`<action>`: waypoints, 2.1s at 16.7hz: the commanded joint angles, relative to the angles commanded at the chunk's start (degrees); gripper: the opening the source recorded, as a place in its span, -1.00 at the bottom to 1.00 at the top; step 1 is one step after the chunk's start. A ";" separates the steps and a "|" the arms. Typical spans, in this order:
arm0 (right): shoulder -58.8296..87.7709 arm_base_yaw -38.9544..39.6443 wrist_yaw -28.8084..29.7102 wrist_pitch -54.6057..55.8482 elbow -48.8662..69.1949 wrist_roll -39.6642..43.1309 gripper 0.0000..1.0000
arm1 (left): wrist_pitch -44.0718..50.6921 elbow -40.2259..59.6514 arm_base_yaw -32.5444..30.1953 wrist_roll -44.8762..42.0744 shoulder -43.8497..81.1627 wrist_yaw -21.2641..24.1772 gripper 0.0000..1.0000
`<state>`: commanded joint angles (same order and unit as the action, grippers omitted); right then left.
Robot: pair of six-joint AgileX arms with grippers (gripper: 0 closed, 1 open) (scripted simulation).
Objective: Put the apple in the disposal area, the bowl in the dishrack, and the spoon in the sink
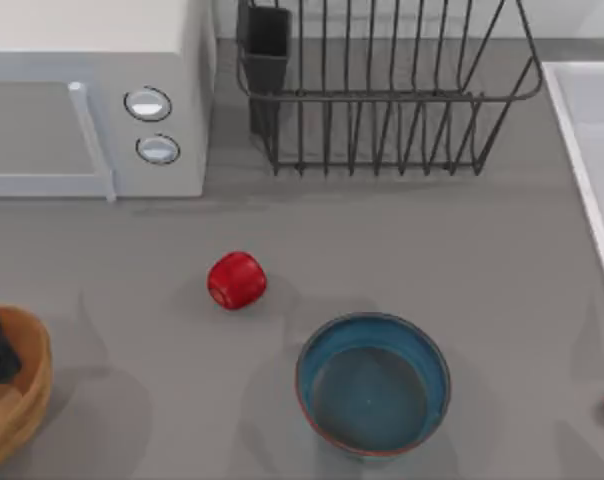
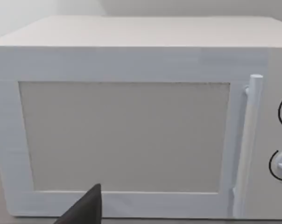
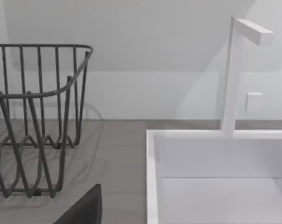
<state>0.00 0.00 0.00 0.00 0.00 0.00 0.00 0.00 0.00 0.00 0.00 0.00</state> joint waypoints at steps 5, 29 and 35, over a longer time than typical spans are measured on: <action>0.00 0.00 0.00 0.00 0.00 0.00 1.00 | 2.55 3.46 -1.18 -0.64 3.53 0.25 1.00; 0.00 0.00 0.00 0.00 0.00 0.00 1.00 | 68.09 98.90 -28.20 -17.32 121.55 3.84 1.00; 0.00 0.00 0.00 0.00 0.00 0.00 1.00 | 70.14 102.54 -29.15 -17.91 125.13 3.97 1.00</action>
<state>0.00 0.00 0.00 0.00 0.00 0.00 70.14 102.54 -29.15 -17.91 125.13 3.97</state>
